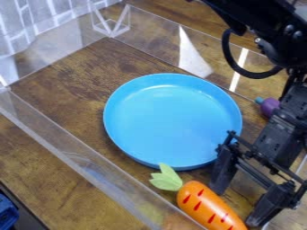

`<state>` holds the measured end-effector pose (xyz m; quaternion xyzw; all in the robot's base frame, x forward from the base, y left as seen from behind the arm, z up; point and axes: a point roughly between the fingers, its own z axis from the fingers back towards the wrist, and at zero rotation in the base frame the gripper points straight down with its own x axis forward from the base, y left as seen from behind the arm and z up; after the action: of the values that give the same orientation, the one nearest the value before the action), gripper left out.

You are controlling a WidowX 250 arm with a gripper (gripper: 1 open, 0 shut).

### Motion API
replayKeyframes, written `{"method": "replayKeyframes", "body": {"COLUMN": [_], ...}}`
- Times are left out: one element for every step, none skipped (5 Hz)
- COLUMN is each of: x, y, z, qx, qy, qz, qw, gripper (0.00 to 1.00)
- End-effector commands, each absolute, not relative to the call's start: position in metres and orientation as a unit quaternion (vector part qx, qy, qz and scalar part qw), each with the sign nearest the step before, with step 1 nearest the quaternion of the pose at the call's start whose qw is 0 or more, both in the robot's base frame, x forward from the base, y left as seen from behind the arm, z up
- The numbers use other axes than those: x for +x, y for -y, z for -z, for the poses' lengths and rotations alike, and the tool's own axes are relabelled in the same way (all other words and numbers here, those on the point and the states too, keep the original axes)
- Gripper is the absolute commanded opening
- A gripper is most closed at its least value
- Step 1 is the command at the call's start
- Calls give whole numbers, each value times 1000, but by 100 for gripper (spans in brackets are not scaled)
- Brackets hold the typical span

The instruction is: Move the carrot to the left side

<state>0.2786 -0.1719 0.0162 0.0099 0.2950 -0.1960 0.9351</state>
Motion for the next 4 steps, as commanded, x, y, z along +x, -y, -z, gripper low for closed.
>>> {"method": "replayKeyframes", "body": {"x": [281,281,281,292], "y": [166,170,174,164], "z": [-33,-36,-38,-37], "qx": [3,11,19,26], "qy": [-268,-270,-272,-274], "qz": [190,211,231,248], "qw": [945,939,934,929], "gripper": [100,100,100,100]}}
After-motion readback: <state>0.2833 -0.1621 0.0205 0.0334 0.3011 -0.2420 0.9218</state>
